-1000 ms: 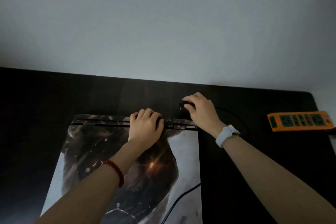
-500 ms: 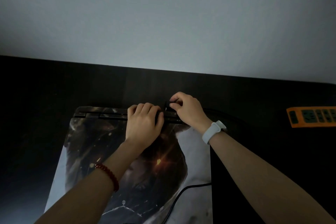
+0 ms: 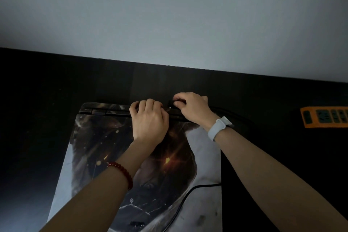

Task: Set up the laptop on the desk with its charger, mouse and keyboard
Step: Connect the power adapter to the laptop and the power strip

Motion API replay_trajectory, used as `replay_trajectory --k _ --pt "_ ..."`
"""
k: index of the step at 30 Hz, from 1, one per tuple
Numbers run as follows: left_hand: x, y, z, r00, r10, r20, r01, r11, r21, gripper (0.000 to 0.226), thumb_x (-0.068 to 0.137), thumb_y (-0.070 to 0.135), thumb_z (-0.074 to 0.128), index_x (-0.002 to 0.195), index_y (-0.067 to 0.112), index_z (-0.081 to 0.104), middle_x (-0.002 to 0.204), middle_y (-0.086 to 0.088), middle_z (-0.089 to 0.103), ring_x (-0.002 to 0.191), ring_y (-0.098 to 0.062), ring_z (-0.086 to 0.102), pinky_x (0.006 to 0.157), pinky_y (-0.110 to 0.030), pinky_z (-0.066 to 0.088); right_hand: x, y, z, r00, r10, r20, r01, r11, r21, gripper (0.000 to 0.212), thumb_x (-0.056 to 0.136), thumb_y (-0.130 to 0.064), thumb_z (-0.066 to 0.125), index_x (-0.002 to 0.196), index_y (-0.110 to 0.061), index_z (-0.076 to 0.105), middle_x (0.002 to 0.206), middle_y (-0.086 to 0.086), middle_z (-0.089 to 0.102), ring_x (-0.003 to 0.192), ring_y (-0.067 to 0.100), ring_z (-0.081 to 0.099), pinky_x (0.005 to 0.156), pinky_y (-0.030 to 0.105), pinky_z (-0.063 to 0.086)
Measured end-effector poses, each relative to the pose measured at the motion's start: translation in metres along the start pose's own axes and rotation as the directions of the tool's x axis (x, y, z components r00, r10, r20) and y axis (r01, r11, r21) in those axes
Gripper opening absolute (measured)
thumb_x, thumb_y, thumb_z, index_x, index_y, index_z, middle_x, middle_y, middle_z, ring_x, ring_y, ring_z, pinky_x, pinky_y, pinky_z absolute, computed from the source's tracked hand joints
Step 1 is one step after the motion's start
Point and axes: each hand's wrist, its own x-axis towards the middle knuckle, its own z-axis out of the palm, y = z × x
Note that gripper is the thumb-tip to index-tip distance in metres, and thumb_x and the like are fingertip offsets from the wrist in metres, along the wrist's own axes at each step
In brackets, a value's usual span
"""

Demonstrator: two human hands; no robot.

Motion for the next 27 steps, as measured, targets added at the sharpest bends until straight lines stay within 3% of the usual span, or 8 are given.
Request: replay_trajectory --k 12,20,27 --pt "0.002 0.004 0.001 1.0 -0.005 -0.004 0.005 1.0 0.022 0.035 0.086 0.024 0.031 0.085 0.008 0.062 0.084 -0.01 0.063 0.084 -0.029 0.057 0.09 -0.049 0.039 -0.008 0.007 0.01 0.977 -0.185 -0.104 0.172 0.978 -0.117 0.025 0.094 -0.017 0.046 0.111 -0.018 0.064 0.107 0.003 0.062 0.105 0.021 0.048 0.084 0.036 0.026" --pt "0.001 0.004 0.003 1.0 -0.02 -0.009 0.021 1.0 0.021 0.022 0.088 0.02 0.044 0.085 0.008 0.062 0.084 -0.01 0.063 0.084 -0.029 0.056 0.091 -0.048 0.038 -0.012 0.005 0.008 0.972 -0.212 -0.1 0.197 0.97 -0.142 0.026 0.093 -0.015 0.047 0.114 -0.015 0.063 0.104 0.005 0.063 0.1 0.021 0.053 0.085 0.035 0.032" --pt "0.002 0.002 0.003 1.0 -0.023 -0.004 0.023 1.0 0.004 0.023 0.088 0.022 0.041 0.084 0.009 0.061 0.084 -0.009 0.062 0.085 -0.029 0.056 0.092 -0.048 0.037 -0.017 0.003 0.008 0.969 -0.204 -0.138 0.182 0.971 -0.157 0.028 0.094 -0.014 0.047 0.116 -0.017 0.063 0.105 0.004 0.064 0.099 0.021 0.055 0.084 0.035 0.034"
